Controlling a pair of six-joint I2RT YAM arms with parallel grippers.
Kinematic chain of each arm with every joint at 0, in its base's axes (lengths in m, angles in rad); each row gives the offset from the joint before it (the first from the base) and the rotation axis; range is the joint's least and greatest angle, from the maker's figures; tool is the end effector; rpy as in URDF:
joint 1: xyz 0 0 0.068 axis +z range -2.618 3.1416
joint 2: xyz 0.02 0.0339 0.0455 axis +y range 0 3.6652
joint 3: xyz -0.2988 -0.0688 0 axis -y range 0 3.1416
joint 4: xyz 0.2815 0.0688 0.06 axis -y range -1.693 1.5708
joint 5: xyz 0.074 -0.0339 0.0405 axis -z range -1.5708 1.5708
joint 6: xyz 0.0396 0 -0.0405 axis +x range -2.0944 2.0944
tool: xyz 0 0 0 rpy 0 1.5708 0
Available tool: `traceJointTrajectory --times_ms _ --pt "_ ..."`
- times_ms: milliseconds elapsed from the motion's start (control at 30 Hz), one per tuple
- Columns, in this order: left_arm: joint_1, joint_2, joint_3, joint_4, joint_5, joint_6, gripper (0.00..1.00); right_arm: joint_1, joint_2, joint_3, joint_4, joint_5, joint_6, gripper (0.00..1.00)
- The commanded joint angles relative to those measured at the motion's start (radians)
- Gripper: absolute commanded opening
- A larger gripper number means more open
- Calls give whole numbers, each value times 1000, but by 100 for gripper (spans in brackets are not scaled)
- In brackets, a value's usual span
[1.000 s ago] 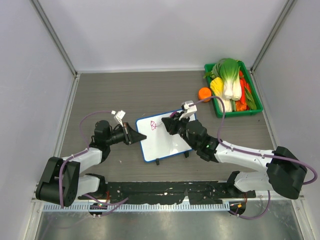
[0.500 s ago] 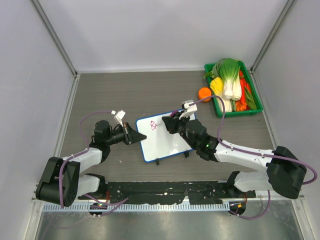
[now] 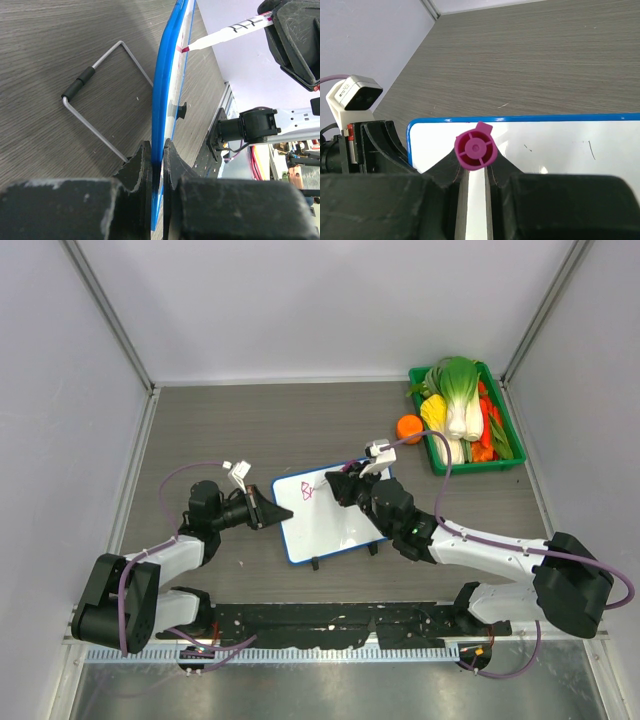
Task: Write a sentence on the whiteboard
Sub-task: Write with the whiteboard marker on the whiteboard.
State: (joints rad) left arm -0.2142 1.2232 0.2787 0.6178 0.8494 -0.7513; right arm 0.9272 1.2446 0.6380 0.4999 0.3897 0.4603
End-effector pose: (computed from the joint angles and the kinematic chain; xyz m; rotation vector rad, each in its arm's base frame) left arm 0.2152 -0.0772 0.1694 0.0923 2.0492 -1.4310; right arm 0.1919 0.2307 0.2736 -0.0996 1.7178 0.7164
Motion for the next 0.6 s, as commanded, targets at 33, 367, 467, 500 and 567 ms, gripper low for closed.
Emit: traceJointTrajectory --times_ms 33,367,467,500,567 --pt "2 -2 2 -75 -89 86 0 -13 10 12 -17 63 9 1" --pt "3 1 2 -73 -89 86 0 -13 -10 -17 -31 55 18 1" --pt "4 1 2 -73 -89 86 0 -13 -10 -20 -27 38 21 1" --pt "3 -1 2 -73 -89 86 0 -13 -10 -23 -27 37 20 1" --pt "1 -1 2 -73 -87 86 0 -14 -14 -29 -21 37 21 1"
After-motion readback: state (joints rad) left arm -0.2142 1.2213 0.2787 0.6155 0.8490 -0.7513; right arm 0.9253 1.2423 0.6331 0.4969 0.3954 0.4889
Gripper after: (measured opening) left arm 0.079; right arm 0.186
